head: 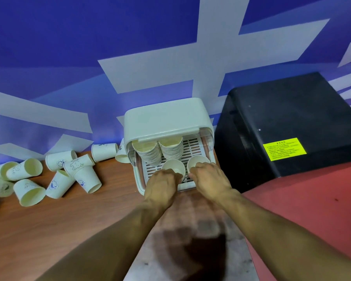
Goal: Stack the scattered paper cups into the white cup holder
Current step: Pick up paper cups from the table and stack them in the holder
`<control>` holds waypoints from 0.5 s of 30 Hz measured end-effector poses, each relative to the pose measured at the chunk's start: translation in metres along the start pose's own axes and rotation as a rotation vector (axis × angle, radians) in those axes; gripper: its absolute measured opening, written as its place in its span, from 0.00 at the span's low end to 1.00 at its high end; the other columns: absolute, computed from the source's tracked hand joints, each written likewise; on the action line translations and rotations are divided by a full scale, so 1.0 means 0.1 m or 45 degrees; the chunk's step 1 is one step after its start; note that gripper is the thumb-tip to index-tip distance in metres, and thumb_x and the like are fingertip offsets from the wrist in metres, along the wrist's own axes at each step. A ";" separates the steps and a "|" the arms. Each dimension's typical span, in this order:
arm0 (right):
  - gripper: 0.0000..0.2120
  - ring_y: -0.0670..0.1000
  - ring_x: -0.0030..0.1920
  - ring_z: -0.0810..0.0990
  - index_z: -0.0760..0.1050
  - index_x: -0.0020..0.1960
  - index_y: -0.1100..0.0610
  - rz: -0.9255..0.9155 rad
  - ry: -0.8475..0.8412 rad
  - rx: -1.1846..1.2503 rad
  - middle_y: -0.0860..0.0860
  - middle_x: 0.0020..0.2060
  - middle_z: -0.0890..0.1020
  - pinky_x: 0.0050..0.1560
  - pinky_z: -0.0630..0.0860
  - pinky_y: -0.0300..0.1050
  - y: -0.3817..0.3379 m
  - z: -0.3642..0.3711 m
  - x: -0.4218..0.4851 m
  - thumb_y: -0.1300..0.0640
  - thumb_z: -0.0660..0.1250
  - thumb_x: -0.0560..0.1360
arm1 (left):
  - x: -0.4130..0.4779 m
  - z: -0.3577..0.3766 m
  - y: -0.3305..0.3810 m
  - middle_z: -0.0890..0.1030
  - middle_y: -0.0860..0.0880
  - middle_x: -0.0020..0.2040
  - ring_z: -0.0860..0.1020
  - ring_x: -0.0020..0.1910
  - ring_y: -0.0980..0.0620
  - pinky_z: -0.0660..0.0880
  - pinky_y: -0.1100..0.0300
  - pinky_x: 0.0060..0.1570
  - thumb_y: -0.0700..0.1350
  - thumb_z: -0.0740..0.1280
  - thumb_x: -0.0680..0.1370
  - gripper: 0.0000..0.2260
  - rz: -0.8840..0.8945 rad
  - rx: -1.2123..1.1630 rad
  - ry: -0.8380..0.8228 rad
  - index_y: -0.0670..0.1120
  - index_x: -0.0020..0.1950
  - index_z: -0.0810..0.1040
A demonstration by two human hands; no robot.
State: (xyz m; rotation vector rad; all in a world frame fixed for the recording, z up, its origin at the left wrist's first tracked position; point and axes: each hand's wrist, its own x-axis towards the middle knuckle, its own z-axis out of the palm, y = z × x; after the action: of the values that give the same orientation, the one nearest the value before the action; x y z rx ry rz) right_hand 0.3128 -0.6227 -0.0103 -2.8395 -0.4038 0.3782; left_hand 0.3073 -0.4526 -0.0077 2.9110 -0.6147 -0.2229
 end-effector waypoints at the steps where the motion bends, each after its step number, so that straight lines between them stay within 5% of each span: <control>1: 0.15 0.57 0.48 0.77 0.78 0.49 0.56 0.012 -0.008 0.010 0.53 0.46 0.79 0.53 0.67 0.48 0.00 0.01 0.01 0.50 0.56 0.81 | 0.00 0.01 0.00 0.80 0.46 0.43 0.78 0.42 0.41 0.61 0.59 0.35 0.47 0.59 0.80 0.10 -0.019 -0.010 0.001 0.48 0.46 0.80; 8: 0.13 0.56 0.47 0.77 0.79 0.47 0.56 0.072 0.001 0.076 0.53 0.45 0.80 0.52 0.67 0.47 -0.06 0.04 0.07 0.51 0.58 0.80 | 0.00 0.05 0.01 0.80 0.45 0.49 0.78 0.48 0.41 0.63 0.58 0.38 0.47 0.60 0.80 0.10 -0.082 -0.048 -0.056 0.49 0.53 0.81; 11: 0.13 0.56 0.45 0.78 0.78 0.44 0.56 0.150 -0.031 0.133 0.53 0.42 0.80 0.42 0.66 0.44 -0.09 -0.02 0.09 0.50 0.60 0.79 | 0.01 0.06 0.00 0.81 0.45 0.50 0.79 0.51 0.42 0.66 0.57 0.40 0.47 0.63 0.79 0.08 -0.148 -0.138 -0.085 0.50 0.53 0.81; 15: 0.11 0.54 0.47 0.77 0.78 0.48 0.56 0.155 0.087 0.152 0.50 0.44 0.78 0.40 0.64 0.42 -0.20 -0.10 0.01 0.49 0.65 0.77 | -0.04 0.05 -0.14 0.82 0.49 0.59 0.78 0.59 0.47 0.72 0.57 0.56 0.51 0.70 0.76 0.14 -0.282 -0.461 -0.047 0.51 0.61 0.81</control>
State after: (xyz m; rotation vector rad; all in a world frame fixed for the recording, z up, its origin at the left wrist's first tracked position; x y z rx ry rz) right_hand 0.3117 -0.6062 0.0048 -2.7583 -0.1888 0.3163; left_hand 0.3083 -0.4392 -0.0147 2.6207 -0.2246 -0.3731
